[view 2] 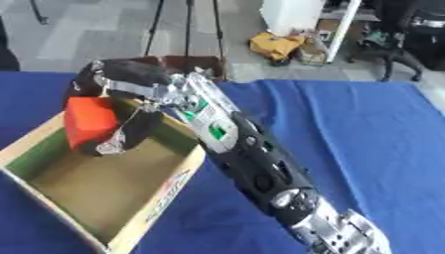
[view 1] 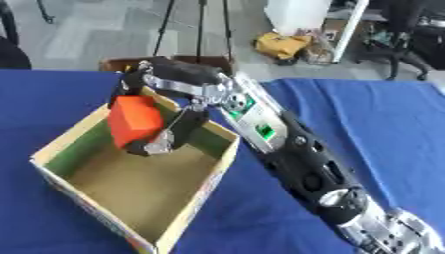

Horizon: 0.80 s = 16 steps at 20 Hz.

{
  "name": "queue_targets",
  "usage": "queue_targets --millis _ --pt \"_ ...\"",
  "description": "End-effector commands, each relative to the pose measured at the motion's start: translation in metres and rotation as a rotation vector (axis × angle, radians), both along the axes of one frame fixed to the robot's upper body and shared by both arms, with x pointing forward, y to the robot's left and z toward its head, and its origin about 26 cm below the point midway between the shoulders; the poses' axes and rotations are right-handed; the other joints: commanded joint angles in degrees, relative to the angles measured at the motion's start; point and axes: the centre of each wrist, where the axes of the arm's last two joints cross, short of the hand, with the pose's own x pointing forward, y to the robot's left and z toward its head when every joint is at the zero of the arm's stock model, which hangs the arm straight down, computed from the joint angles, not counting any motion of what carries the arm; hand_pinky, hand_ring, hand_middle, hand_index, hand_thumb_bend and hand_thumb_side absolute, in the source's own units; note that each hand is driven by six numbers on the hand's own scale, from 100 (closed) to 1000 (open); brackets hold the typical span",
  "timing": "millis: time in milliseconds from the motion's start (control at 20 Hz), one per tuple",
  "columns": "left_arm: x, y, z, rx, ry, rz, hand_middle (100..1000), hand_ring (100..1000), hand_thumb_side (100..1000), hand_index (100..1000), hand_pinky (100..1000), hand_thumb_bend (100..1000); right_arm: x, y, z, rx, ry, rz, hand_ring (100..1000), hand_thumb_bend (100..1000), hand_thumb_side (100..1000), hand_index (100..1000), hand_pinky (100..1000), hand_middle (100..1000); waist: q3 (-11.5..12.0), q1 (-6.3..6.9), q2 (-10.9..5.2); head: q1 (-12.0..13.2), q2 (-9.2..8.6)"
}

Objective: Pick up objects on the table and place them in the box.

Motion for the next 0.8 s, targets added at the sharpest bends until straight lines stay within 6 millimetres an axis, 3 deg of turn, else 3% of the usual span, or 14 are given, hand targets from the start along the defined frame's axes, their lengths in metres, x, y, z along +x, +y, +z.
queue_targets --millis 50,800 --pt "-0.003 0.002 0.010 0.030 -0.030 0.003 789 671 805 863 471 100 0.001 -0.004 0.004 -0.021 -0.037 -0.021 582 100 315 577 689 434 -0.01 -0.51 -0.38 0.27 -0.78" --pt "-0.003 0.001 0.010 0.043 -0.029 0.006 789 673 802 863 470 100 0.017 -0.003 -0.032 -0.212 -0.047 -0.068 601 100 291 586 690 469 -0.01 -0.42 0.19 0.06 -0.81"
